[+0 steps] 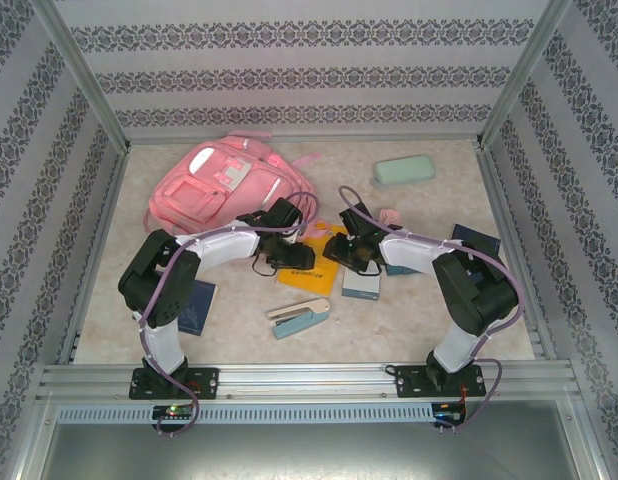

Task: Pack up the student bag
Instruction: Pick up the book at the center of the table.

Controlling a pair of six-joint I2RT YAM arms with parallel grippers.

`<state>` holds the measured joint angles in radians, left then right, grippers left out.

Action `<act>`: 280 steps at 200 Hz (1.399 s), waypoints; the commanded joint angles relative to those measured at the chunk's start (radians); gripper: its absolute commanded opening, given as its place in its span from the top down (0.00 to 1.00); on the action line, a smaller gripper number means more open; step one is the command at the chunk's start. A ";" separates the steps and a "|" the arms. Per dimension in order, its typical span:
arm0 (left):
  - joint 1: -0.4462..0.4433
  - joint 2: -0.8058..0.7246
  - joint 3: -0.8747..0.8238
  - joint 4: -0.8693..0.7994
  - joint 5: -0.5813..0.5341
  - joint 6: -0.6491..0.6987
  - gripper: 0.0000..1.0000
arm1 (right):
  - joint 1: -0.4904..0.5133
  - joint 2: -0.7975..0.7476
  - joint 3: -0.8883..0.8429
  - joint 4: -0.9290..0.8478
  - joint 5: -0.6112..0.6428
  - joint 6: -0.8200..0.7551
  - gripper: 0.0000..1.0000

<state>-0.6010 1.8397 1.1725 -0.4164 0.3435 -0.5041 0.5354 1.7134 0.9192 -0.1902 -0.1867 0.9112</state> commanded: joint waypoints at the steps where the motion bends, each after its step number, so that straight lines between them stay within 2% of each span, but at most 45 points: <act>1: 0.001 -0.015 0.021 -0.080 -0.095 0.025 0.44 | 0.026 0.027 -0.005 -0.116 0.062 -0.010 0.51; 33: 0.033 -0.060 0.013 -0.082 -0.139 0.027 0.44 | 0.028 0.032 0.014 -0.207 0.112 -0.015 0.49; 58: 0.067 -0.033 0.031 -0.112 -0.155 0.037 0.44 | 0.032 0.034 0.020 -0.230 0.119 -0.014 0.49; 135: 0.072 0.082 0.050 -0.095 -0.003 0.038 0.43 | 0.101 0.141 0.072 -0.172 0.067 0.033 0.49; 166: 0.071 0.099 0.045 -0.046 0.137 0.012 0.44 | 0.108 0.158 0.080 -0.136 0.040 0.037 0.49; 186: 0.071 0.091 0.028 0.043 0.285 -0.044 0.45 | 0.106 0.142 0.073 -0.110 0.037 0.035 0.49; 216: 0.071 0.058 0.006 0.197 0.439 -0.145 0.46 | 0.097 0.118 0.066 -0.081 0.031 0.034 0.49; 280: 0.096 -0.011 -0.027 0.498 0.597 -0.372 0.51 | 0.076 0.068 0.054 -0.050 0.026 0.042 0.49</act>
<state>-0.4622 1.8893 1.1332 -0.3031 0.6113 -0.7338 0.5941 1.7634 1.0012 -0.3317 -0.0647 0.9340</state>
